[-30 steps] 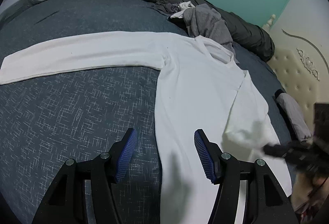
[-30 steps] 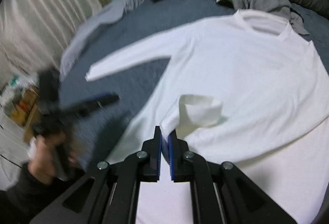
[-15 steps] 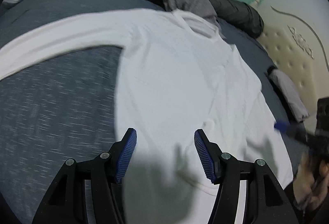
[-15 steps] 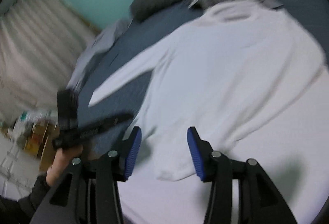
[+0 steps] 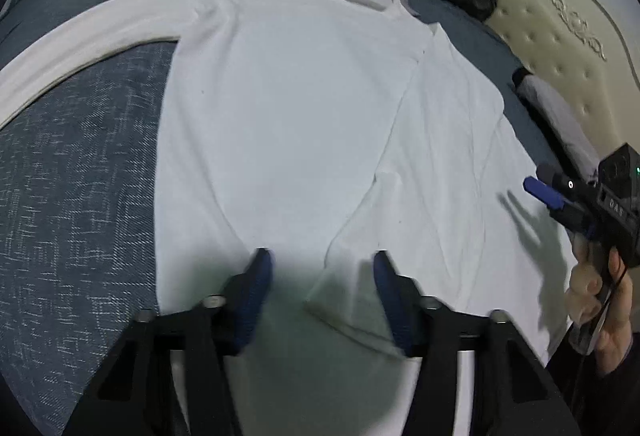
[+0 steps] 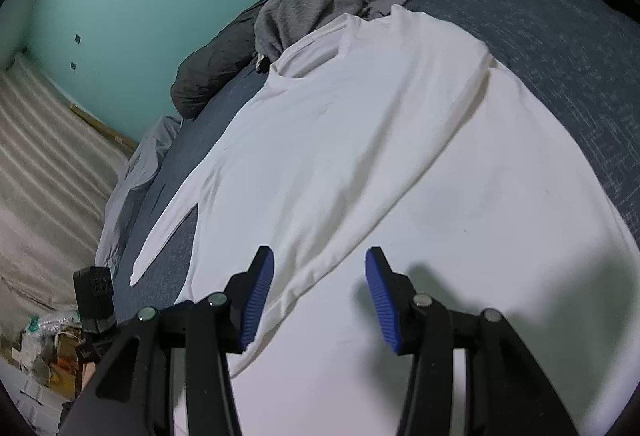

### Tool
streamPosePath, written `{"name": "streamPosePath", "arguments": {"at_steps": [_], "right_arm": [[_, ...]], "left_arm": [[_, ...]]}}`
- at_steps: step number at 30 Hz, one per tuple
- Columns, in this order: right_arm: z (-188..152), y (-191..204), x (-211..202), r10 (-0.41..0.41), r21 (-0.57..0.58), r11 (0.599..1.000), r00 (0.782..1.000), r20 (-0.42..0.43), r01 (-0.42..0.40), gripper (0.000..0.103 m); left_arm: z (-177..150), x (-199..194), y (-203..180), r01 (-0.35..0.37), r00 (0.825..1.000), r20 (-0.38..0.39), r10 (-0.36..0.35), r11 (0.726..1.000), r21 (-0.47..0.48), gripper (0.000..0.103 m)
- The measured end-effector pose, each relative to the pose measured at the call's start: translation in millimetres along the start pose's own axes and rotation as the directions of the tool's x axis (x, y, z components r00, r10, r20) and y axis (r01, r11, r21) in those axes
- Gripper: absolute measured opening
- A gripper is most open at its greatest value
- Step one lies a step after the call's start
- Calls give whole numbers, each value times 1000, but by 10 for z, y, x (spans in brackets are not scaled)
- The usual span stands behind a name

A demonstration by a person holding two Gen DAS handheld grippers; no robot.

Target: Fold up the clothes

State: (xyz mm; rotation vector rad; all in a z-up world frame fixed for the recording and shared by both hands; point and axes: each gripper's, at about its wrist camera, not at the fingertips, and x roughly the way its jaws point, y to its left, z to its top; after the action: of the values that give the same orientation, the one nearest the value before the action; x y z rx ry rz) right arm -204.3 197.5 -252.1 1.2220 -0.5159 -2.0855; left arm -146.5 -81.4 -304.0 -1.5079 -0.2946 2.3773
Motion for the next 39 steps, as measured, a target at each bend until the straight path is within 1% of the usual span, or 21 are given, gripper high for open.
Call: {"name": "streamPosePath", "arguments": {"at_steps": [1, 2, 3, 4, 5, 9, 13, 16, 18, 20, 23, 24, 25, 26, 27, 30, 35, 38, 39], "right_arm": [[-1, -16, 11, 1, 3, 1000, 1000, -2, -1, 48], [-6, -30, 2, 1, 3, 1000, 1000, -2, -1, 48], [-12, -43, -15, 1, 2, 1000, 1000, 0, -1, 48], [-18, -57, -33, 1, 0, 1000, 1000, 1, -1, 48], [-21, -65, -42, 1, -1, 1000, 1000, 2, -1, 48], [-26, -101, -80, 2, 10, 1000, 1000, 12, -2, 48], [-19, -133, -102, -3, 21, 1000, 1000, 22, 3, 48], [-24, -145, -86, -9, 25, 1000, 1000, 19, 8, 48], [-30, -149, -69, -11, 25, 1000, 1000, 14, 10, 48], [-35, -148, -61, -12, 23, 1000, 1000, 10, 12, 48], [-36, -145, -65, -14, 19, 1000, 1000, 10, 14, 48], [-34, -146, -69, -14, 20, 1000, 1000, 12, 14, 48], [-36, -149, -70, -13, 21, 1000, 1000, 12, 13, 48], [-39, -152, -70, -13, 22, 1000, 1000, 11, 13, 48], [-40, -153, -66, -13, 23, 1000, 1000, 10, 13, 48], [-50, -144, -49, -13, 20, 1000, 1000, 4, 13, 48], [-49, -141, -62, -14, 22, 1000, 1000, 8, 14, 48], [-49, -154, -69, -14, 29, 999, 1000, 11, 14, 48], [-51, -155, -67, -13, 31, 999, 1000, 10, 13, 48]], "left_arm": [[-9, 10, 8, 5, 1000, -5, -5, 1000, -1, 26], [-15, 15, 18, 11, 1000, -10, -11, 1000, -3, 21], [-19, 14, 24, 19, 1000, -13, -19, 1000, -4, 11], [-19, 7, 25, 30, 999, -14, -30, 1000, -3, 3], [-17, -20, 29, 37, 999, -10, -37, 999, -1, 3], [15, -259, 79, 43, 998, 47, -44, 999, 5, 3], [79, -493, 277, 37, 994, 107, -32, 998, -42, 3], [100, -516, 396, 29, 994, 112, -20, 997, -72, 3], [102, -455, 463, 22, 995, 100, -13, 996, -91, 3], [112, -383, 497, 5, 996, 85, 4, 994, -108, 5], [63, -398, 541, -44, 996, 71, 53, 992, -121, 12], [49, -413, 531, -50, 996, 70, 59, 992, -120, 20], [41, -446, 481, -40, 996, 75, 48, 993, -110, 29], [32, -475, 414, -26, 997, 76, 33, 995, -92, 33], [25, -495, 318, -9, 997, 72, 13, 998, -61, 34], [0, -483, 18, 7, 999, 48, -9, 999, 43, 34], [-127, -333, -220, 17, 1000, -24, -14, 992, 128, 34], [-202, -264, -292, 13, 998, -57, -3, 984, 175, 34], [-225, -244, -288, 7, 998, -65, 5, 983, 181, 30]]}}
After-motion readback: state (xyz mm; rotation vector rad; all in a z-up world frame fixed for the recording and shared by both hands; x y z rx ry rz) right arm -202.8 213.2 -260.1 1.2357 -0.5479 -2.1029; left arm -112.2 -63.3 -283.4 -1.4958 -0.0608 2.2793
